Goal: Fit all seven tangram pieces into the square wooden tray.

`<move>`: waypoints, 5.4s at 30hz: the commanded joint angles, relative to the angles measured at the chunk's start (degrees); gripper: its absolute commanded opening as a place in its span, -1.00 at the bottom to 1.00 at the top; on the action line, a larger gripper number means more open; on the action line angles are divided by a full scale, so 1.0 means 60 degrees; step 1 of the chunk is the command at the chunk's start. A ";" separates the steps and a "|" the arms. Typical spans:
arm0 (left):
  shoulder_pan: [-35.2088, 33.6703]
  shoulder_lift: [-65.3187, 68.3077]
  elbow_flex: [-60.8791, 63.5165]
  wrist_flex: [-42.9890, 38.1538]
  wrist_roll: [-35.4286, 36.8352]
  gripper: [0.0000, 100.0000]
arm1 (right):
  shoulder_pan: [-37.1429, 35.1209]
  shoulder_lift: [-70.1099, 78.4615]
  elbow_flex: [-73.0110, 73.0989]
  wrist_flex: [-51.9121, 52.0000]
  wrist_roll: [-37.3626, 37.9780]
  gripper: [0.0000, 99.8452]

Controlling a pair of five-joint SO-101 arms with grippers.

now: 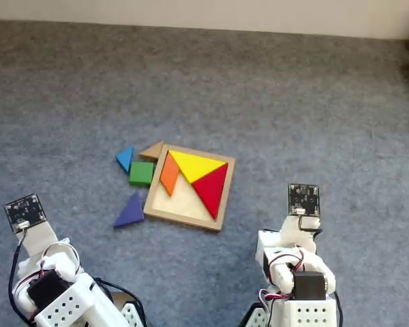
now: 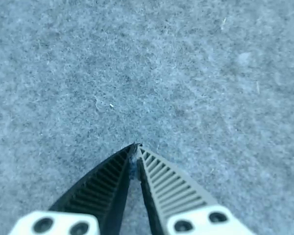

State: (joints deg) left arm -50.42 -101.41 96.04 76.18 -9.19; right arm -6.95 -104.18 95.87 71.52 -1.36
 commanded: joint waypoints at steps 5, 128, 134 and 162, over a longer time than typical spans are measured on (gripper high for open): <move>0.0930 -0.0535 0.0183 0.0059 0.0015 -0.98 | 0.0183 -0.0168 0.1062 0.0037 0.0088 -0.98; 0.6791 1.9919 -1.4176 -0.3502 0.0190 -0.56 | -0.0081 -0.0315 0.1077 0.0037 0.0088 -0.98; 0.6821 2.0051 -1.4278 -0.3385 0.0190 -0.56 | -0.0081 -0.0315 0.1077 0.0037 0.0088 -0.98; 0.8227 1.6403 -1.2212 -0.2828 -0.0659 -0.83 | -0.0359 -0.0315 0.1077 0.0037 0.0088 -0.98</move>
State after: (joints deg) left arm -5.76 5.76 19.74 58.86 -9.36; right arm -7.21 -104.88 95.87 71.52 -1.36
